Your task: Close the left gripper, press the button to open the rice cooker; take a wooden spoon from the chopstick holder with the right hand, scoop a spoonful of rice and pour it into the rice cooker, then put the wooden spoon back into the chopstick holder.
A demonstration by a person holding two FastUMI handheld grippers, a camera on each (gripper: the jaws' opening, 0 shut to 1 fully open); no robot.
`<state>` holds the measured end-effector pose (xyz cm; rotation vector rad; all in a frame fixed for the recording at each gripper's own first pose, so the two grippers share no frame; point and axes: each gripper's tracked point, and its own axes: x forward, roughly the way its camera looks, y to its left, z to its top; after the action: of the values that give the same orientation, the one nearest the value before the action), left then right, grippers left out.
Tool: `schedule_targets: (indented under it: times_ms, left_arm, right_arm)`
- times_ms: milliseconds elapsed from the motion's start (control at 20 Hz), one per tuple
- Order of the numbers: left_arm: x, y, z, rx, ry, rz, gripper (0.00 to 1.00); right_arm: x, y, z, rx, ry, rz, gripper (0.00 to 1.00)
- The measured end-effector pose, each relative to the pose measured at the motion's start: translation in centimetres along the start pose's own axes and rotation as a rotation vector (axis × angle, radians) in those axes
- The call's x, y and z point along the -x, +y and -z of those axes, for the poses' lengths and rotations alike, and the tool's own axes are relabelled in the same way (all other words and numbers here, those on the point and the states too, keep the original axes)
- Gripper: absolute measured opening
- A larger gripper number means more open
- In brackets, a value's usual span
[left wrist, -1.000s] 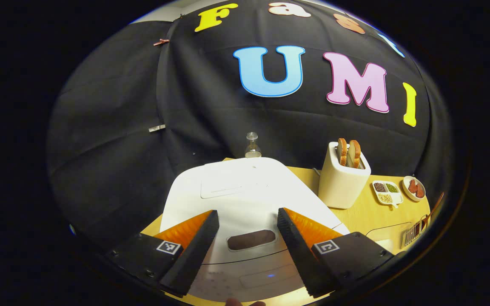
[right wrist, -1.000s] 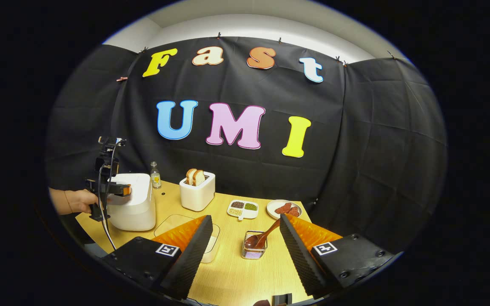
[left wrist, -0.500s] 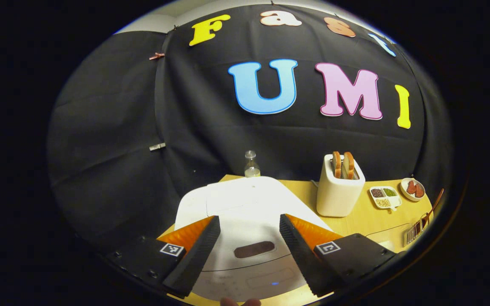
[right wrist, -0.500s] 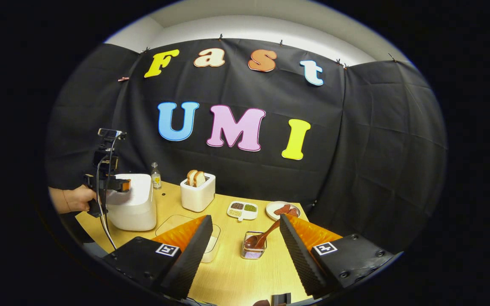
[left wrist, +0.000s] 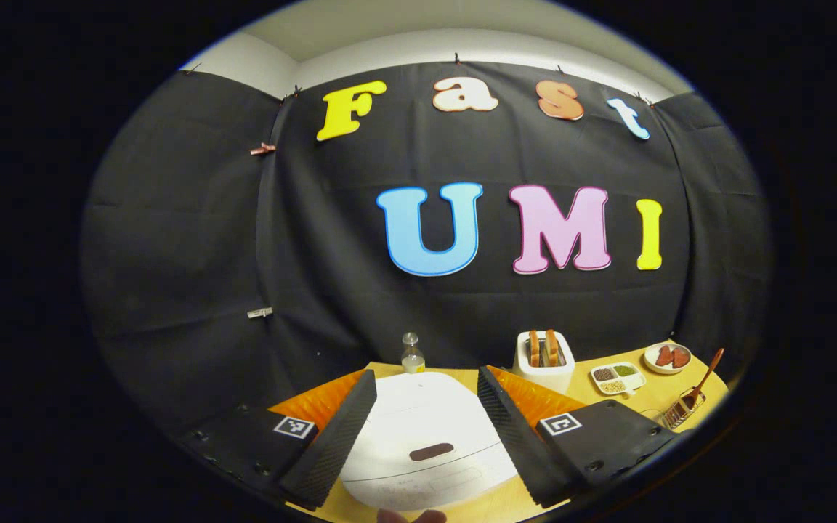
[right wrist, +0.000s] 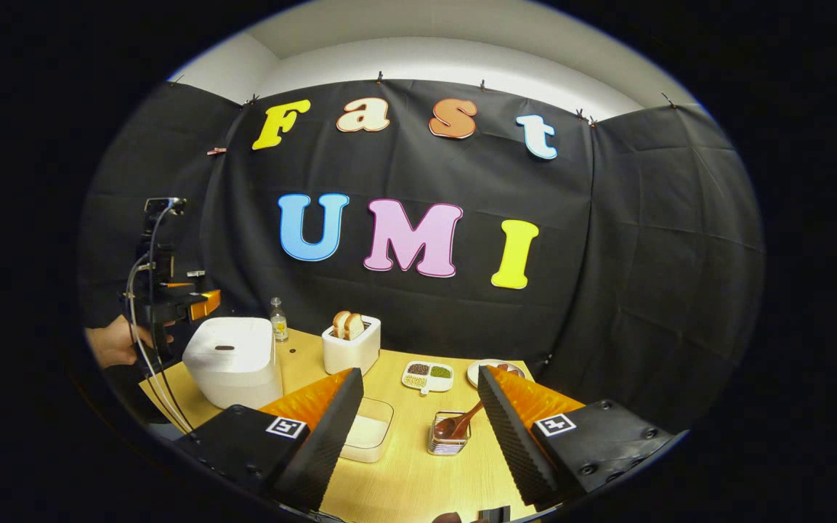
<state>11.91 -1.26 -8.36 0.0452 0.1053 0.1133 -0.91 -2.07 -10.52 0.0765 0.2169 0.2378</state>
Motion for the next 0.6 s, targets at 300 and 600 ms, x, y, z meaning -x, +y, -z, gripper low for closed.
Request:
schedule_targets:
  times_ms: [300, 600]
  left_arm:
    - [5.1, -0.6, -3.6, 0.025, -0.090, 0.086, 0.96]
    - [9.8, 0.1, -5.9, 0.025, -0.161, 0.148, 0.96]
  right_arm:
    - [-0.2, 1.9, -1.7, -0.015, -0.041, -0.016, 0.98]
    - [-0.4, 2.8, -3.1, -0.038, -0.083, -0.002, 0.98]
